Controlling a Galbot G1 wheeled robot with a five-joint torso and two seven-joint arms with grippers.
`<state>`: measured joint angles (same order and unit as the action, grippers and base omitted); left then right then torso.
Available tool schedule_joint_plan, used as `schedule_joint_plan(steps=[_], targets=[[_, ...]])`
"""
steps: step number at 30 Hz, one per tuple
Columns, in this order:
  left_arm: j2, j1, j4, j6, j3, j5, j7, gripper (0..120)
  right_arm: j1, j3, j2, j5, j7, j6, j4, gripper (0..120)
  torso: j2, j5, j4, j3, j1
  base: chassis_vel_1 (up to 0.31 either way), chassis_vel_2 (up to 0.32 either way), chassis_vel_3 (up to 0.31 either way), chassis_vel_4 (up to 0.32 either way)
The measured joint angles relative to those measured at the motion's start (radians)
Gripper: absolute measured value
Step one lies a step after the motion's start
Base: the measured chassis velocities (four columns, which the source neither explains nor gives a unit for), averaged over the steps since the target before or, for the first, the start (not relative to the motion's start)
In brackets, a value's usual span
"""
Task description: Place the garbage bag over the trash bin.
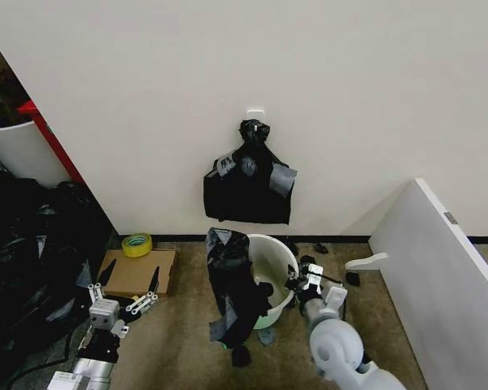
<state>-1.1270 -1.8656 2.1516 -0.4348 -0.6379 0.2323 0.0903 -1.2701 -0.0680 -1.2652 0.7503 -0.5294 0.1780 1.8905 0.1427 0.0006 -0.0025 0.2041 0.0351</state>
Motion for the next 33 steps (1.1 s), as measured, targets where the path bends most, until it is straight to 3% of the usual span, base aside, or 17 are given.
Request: schedule_joint_plan(steps=[9, 19, 25, 33], targets=[[0.001, -0.004, 0.015, 0.000, -0.005, 0.011, 0.002, 99, 0.014, 0.046, -0.056, -0.080, 0.031, -0.030, -0.067, 2, 0.000, -0.0002, 0.0000, 0.000, 0.000, 0.000, 0.000, 0.000, 0.000], [-0.001, 0.000, 0.008, 0.001, 0.004, 0.011, 0.002, 99, 0.006, 0.048, -0.036, -0.107, 0.037, -0.038, -0.080, 2, 0.000, 0.0001, -0.0001, 0.000, 0.000, 0.000, 0.000, 0.000, 0.000], [0.000, 0.002, 0.007, 0.004, 0.008, 0.013, 0.002, 99, -0.014, 0.033, -0.008, -0.123, 0.039, -0.037, -0.045, 22, 0.000, 0.0001, -0.0001, 0.000, 0.000, 0.000, 0.000, 0.000, 0.000], [0.003, 0.008, 0.003, 0.010, 0.003, 0.032, 0.002, 99, -0.084, -0.013, 0.089, -0.134, 0.040, -0.005, 0.093, 51, 0.000, 0.0000, -0.0002, 0.000, 0.000, 0.000, 0.000, 0.000, 0.000]])
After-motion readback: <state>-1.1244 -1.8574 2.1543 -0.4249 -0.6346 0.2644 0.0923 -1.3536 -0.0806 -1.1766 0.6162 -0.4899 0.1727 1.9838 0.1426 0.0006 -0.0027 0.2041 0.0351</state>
